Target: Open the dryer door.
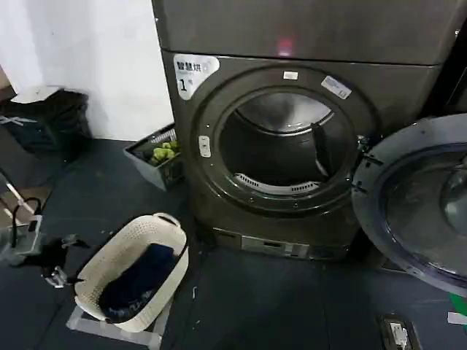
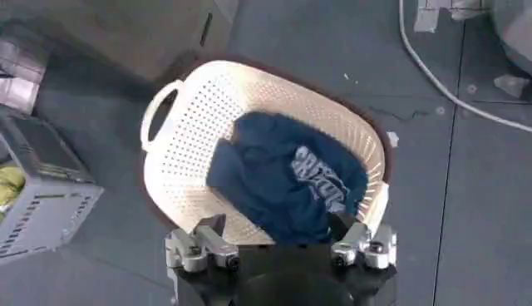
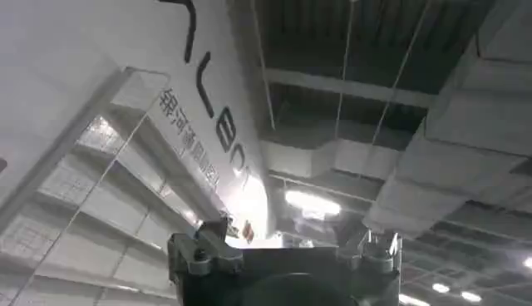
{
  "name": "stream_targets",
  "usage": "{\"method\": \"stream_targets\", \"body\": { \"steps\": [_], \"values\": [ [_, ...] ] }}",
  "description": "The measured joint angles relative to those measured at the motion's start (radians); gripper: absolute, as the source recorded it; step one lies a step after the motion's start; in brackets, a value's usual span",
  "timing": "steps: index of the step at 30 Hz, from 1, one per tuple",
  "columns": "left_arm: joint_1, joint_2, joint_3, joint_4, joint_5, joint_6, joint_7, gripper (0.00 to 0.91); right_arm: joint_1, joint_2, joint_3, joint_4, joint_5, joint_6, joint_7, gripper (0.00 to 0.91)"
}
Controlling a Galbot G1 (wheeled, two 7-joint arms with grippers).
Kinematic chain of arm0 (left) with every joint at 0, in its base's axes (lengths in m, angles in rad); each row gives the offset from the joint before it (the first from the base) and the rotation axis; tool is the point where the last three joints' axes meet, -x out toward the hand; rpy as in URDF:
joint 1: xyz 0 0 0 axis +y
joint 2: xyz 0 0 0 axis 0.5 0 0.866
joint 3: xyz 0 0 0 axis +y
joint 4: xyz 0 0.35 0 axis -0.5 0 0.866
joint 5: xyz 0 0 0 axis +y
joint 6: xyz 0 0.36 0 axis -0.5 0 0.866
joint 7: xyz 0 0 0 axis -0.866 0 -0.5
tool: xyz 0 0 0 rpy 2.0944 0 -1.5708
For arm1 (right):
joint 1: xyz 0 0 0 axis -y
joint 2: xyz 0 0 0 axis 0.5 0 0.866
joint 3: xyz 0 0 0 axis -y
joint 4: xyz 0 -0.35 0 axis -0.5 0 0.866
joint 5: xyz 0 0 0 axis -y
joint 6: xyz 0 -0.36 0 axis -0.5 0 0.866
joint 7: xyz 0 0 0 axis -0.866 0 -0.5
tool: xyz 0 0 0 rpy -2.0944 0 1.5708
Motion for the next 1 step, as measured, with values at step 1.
{"method": "stream_targets", "body": {
  "steps": [1],
  "values": [
    [0.000,0.000,0.000,0.000,0.000,-0.001,0.000,0.907,0.000,0.001,-0.001,0.001,0.000,0.000,0.000,0.907]
  ]
}}
